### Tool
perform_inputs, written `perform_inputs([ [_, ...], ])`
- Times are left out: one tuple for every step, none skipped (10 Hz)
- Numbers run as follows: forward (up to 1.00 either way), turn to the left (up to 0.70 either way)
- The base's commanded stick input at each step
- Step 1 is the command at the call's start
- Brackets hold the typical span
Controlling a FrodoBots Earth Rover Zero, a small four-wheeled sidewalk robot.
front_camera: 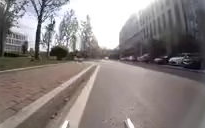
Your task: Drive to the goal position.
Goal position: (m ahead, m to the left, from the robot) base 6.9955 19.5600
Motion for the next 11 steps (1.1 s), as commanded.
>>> perform_inputs([
  [0.7, -0.12],
  [0.7, -0.14],
  [0.7, -0.14],
  [0.7, -0.07],
  [0.7, 0.0],
  [0.7, 0.0],
  [0.7, -0.01],
  [0.7, -0.13],
  [0.7, -0.14],
  [0.7, -0.14],
  [0.7, -0.14],
])
